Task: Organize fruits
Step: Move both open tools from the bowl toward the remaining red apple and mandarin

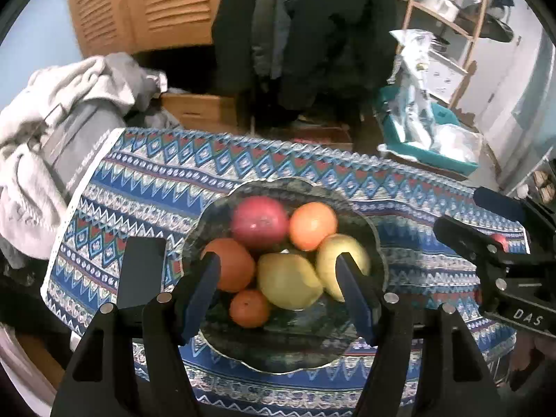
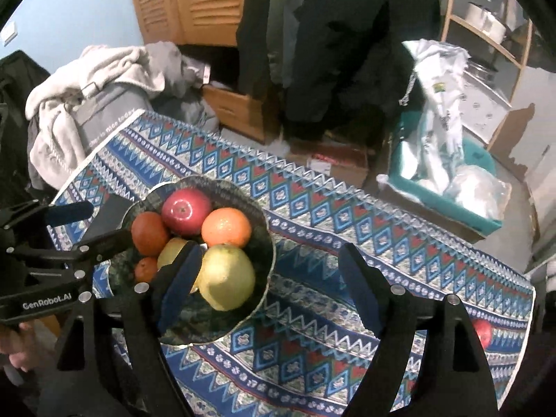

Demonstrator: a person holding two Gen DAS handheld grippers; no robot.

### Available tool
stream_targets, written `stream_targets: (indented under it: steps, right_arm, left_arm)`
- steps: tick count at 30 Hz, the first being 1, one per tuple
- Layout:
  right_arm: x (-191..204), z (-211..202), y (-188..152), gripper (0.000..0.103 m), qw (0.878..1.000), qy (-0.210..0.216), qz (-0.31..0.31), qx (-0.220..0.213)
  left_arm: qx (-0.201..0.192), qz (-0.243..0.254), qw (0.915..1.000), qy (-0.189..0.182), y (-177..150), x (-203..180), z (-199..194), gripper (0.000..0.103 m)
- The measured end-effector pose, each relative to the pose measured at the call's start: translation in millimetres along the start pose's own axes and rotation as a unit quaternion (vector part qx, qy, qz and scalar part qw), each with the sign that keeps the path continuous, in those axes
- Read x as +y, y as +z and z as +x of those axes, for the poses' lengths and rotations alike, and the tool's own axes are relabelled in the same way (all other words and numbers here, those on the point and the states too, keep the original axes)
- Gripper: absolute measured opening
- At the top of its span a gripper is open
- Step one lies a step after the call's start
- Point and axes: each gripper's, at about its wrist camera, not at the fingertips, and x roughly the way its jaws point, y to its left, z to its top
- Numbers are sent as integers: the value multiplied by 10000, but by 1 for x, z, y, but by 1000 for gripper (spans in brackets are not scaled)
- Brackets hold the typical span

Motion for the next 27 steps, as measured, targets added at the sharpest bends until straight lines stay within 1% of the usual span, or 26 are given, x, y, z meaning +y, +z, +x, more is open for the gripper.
stream_targets:
  steps: [4, 7, 10, 12, 19, 27]
  right_arm:
    - [-8, -15, 0, 82, 9999, -103, 33, -99]
    - [-14, -26, 0, 82, 9997, -122, 93, -184]
    - [-21, -39, -1, 85, 9994, -159, 151, -280]
    - [-25, -47, -2, 86, 9990, -221, 150, -349]
    - [-41, -68, -13, 86, 9982, -295, 272, -455]
    - [-70, -89, -33, 87, 9964, -423, 527, -518]
  left_arm:
    - [-102, 132, 9998, -56, 3, -17, -12, 71]
    - [-205, 202, 9995, -95, 4, -27, -21, 76]
    - [-287, 306, 9991, -104, 6, -37, -27, 78]
    - [-316, 374, 9987, -130, 7, -46, -31, 81]
    - [-338, 631, 9972, -211, 9, -76, -36, 81]
    - [-372, 922, 9945, -324, 7, -111, -44, 81]
